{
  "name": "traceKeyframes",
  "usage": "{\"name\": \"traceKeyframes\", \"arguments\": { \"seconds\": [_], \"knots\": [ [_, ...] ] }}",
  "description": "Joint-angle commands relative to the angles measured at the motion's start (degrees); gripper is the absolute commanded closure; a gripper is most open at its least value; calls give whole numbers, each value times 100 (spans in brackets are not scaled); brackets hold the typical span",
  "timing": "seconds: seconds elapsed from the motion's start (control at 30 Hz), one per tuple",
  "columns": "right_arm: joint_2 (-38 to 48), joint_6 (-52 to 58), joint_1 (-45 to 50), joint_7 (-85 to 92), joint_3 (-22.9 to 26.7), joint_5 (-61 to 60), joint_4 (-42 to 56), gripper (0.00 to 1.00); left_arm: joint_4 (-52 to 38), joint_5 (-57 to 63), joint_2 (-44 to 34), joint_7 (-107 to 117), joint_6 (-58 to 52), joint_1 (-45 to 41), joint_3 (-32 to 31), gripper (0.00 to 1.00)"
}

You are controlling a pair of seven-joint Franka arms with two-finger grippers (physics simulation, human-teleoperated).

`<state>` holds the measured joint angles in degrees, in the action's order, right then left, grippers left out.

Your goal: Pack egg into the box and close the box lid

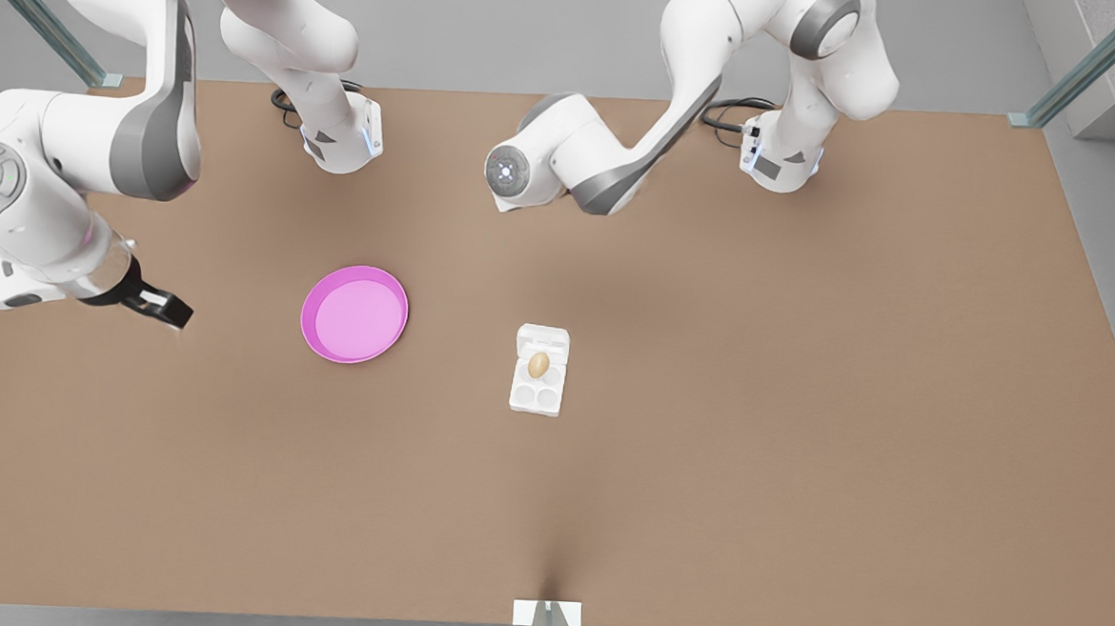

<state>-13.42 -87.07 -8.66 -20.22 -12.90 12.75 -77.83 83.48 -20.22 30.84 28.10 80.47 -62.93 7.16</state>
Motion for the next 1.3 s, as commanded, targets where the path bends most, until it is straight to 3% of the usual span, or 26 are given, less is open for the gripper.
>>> {"name": "traceKeyframes", "arguments": {
  "seconds": [0.0, 0.1, 0.23, 0.3, 0.77, 1.27],
  "knots": [
    [6, 331, -5, 1987, -2, 44, 5, 0, 441, -26, 45, 5372, 1823, -141, 5, 79],
    [6, 331, -22, 1987, 7, -53, 5, 0, 591, 633, 361, 5355, 2306, -132, 31, 79],
    [6, 331, -13, 1987, 7, -53, 5, 0, 1311, 1512, 326, 5364, 4240, -149, 93, 79],
    [6, 331, -13, 1987, 16, -53, 5, 0, 1329, 1627, 352, 5364, 4460, -149, 93, 79],
    [6, 331, 22, 1970, -2, -211, 5, 0, 1303, 2084, 528, 5372, 4698, 167, 181, 79],
    [-3, 322, 57, 1952, -2, -334, 5, 0, 204, 2462, 1108, 5249, 4724, 677, 181, 79]
  ]
}}
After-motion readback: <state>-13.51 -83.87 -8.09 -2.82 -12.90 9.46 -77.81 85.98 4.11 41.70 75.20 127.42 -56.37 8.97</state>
